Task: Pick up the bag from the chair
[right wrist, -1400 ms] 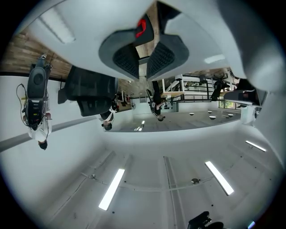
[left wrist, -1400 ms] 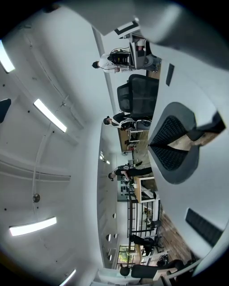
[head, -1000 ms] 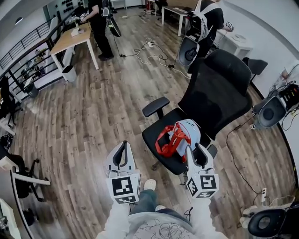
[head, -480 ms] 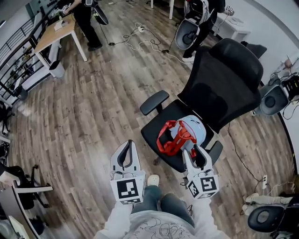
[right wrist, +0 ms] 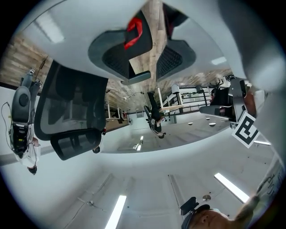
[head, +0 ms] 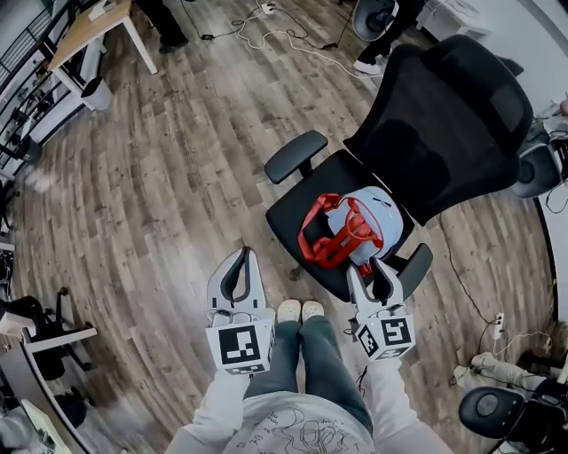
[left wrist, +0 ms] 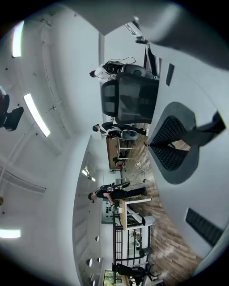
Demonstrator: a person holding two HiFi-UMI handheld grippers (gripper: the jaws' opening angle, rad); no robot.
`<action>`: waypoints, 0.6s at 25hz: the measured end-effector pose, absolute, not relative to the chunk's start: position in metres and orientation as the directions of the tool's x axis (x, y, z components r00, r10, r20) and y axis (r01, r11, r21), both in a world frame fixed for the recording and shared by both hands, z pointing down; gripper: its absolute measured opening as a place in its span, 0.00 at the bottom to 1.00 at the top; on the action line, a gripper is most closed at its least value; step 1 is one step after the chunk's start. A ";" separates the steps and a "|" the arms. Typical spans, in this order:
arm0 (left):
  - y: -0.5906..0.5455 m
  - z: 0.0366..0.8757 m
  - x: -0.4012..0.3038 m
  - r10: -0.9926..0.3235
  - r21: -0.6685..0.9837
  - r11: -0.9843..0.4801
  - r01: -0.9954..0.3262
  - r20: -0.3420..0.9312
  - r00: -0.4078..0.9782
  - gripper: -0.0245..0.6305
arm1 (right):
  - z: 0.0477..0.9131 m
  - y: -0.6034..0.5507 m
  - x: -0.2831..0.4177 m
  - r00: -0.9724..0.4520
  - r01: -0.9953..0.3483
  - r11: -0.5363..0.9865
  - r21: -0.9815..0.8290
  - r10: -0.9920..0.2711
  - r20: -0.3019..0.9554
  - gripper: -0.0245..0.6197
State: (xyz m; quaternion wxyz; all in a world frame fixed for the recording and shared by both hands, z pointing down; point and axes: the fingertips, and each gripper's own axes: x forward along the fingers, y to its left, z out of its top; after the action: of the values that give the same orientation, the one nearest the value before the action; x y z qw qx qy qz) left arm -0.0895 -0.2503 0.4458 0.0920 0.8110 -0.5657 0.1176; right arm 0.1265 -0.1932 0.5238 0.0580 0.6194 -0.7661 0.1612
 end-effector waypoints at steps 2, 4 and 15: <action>-0.250 0.458 -0.085 -0.891 0.032 -0.333 -0.942 0.316 0.326 0.04 | 0.541 -0.193 0.130 -0.235 -0.966 0.184 -0.181 -0.918 0.320 0.35; -0.249 0.468 -0.080 -0.885 0.039 -0.330 -0.943 0.336 0.324 0.04 | 0.560 -0.193 0.133 -0.245 -0.964 0.189 -0.187 -0.904 0.352 0.35; -0.247 0.524 -0.056 -0.847 0.047 -0.343 -0.938 0.417 0.331 0.04 | 0.661 -0.211 0.160 -0.240 -0.968 0.171 -0.182 -0.841 0.486 0.35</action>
State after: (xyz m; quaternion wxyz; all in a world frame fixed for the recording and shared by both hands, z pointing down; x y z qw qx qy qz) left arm -0.0564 -0.2474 0.5243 0.1411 0.8034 -0.5553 0.1620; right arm 0.1601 -0.2109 0.6609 0.1381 0.6009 -0.7525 0.2313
